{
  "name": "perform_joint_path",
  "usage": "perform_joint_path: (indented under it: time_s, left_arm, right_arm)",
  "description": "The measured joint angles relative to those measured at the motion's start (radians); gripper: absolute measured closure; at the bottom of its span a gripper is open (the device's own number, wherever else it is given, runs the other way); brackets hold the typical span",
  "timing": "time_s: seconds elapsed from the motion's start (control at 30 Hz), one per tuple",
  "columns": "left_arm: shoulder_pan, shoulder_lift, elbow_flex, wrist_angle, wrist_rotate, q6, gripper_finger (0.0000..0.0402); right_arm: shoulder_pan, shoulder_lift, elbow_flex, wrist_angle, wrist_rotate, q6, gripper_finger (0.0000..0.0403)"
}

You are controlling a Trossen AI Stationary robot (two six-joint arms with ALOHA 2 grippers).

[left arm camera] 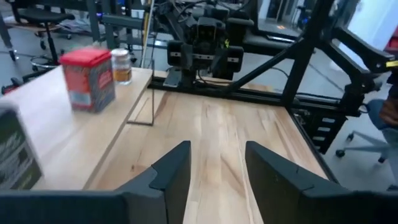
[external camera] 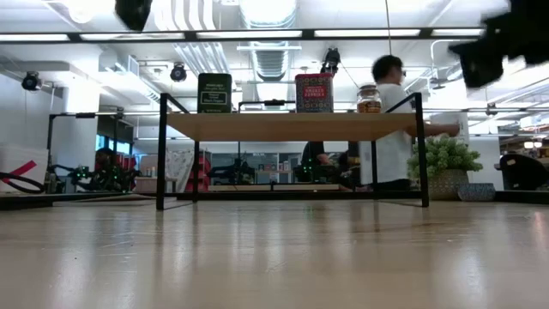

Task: Shelf spices
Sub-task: Return to Home Position

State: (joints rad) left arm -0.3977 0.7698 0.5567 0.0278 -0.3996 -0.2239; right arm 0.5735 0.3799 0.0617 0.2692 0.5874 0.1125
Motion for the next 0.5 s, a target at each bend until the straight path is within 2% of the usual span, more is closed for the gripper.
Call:
perform_joint_path:
  time_s: [0.07,0.3,0.5]
  left_arm:
    - [0.000,-0.035,-0.058,0.033,-0.010,-0.014,0.0263]
    - [0.000,-0.139,-0.219,0.111,-0.013,-0.040,0.0272]
    - [0.000,-0.193,-0.308,0.163,-0.013,-0.041,0.0282]
  right_arm:
    - [0.000,-0.024,-0.029,-0.006,0.042,0.017,0.0203]
    - [0.000,-0.045,-0.043,-0.013,0.040,0.027,0.0204]
    - [0.000,-0.046,-0.043,-0.185,0.032,0.172,0.0204]
